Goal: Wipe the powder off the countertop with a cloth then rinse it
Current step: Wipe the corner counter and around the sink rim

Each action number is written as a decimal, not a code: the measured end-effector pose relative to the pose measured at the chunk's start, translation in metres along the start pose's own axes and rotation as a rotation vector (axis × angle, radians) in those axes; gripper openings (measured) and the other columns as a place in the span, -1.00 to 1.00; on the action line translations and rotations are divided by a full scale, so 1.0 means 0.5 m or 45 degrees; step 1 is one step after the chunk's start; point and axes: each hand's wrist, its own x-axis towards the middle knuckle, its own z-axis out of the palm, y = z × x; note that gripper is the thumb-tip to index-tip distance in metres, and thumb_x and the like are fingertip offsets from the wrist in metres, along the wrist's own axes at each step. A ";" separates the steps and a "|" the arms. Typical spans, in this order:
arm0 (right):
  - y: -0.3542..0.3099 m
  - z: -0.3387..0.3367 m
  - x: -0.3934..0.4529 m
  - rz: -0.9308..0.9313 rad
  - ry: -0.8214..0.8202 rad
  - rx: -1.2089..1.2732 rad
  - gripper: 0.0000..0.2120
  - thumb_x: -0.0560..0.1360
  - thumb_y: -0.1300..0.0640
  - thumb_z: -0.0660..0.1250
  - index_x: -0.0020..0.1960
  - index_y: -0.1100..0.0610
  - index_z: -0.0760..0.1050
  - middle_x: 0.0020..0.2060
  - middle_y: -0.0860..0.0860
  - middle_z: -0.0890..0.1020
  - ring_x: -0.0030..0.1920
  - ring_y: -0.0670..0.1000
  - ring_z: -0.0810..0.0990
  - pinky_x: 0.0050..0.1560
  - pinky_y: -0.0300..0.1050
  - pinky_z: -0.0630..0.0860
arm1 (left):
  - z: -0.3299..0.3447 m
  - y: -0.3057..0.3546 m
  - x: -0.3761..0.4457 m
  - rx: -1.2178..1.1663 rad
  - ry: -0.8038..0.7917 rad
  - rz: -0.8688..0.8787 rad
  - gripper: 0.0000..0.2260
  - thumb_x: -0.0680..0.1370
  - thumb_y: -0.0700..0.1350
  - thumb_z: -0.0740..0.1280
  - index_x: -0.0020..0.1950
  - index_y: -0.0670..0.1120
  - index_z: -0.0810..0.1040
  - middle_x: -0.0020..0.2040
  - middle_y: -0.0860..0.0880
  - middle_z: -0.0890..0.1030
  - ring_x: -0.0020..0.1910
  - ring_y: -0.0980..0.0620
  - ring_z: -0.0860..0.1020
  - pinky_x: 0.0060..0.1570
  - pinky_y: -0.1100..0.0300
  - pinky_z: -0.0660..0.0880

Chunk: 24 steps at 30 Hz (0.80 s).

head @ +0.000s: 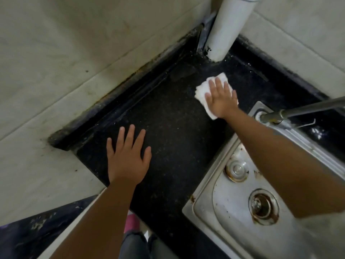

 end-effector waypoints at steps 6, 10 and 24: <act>-0.072 -0.007 0.054 0.046 0.031 0.032 -0.49 0.63 -0.05 -0.18 0.52 0.05 -0.24 0.51 0.02 -0.22 0.50 0.13 -0.25 0.44 0.17 -0.22 | 0.006 -0.001 0.002 -0.047 0.062 0.009 -0.46 0.53 0.16 -0.19 0.50 0.07 -0.02 0.53 0.00 -0.06 0.49 0.00 -0.17 0.39 -0.02 -0.28; -0.143 0.070 -0.087 -0.316 0.011 -0.117 -0.44 0.58 -0.12 -0.29 0.52 0.07 -0.21 0.51 0.08 -0.16 0.50 0.16 -0.17 0.44 0.17 -0.17 | 0.001 -0.001 -0.001 -0.002 0.005 -0.001 -0.53 0.61 0.12 -0.11 0.50 0.08 -0.09 0.53 0.01 -0.13 0.49 0.01 -0.22 0.40 -0.03 -0.29; -0.020 -0.020 0.065 0.118 0.064 0.122 -0.51 0.63 -0.05 -0.17 0.52 0.02 -0.19 0.52 -0.01 -0.17 0.50 0.10 -0.22 0.44 0.15 -0.21 | 0.006 0.001 0.006 -0.055 0.078 0.005 -0.26 0.35 0.23 -0.39 0.49 0.08 0.02 0.52 0.00 -0.04 0.40 0.11 -0.26 0.36 0.02 -0.32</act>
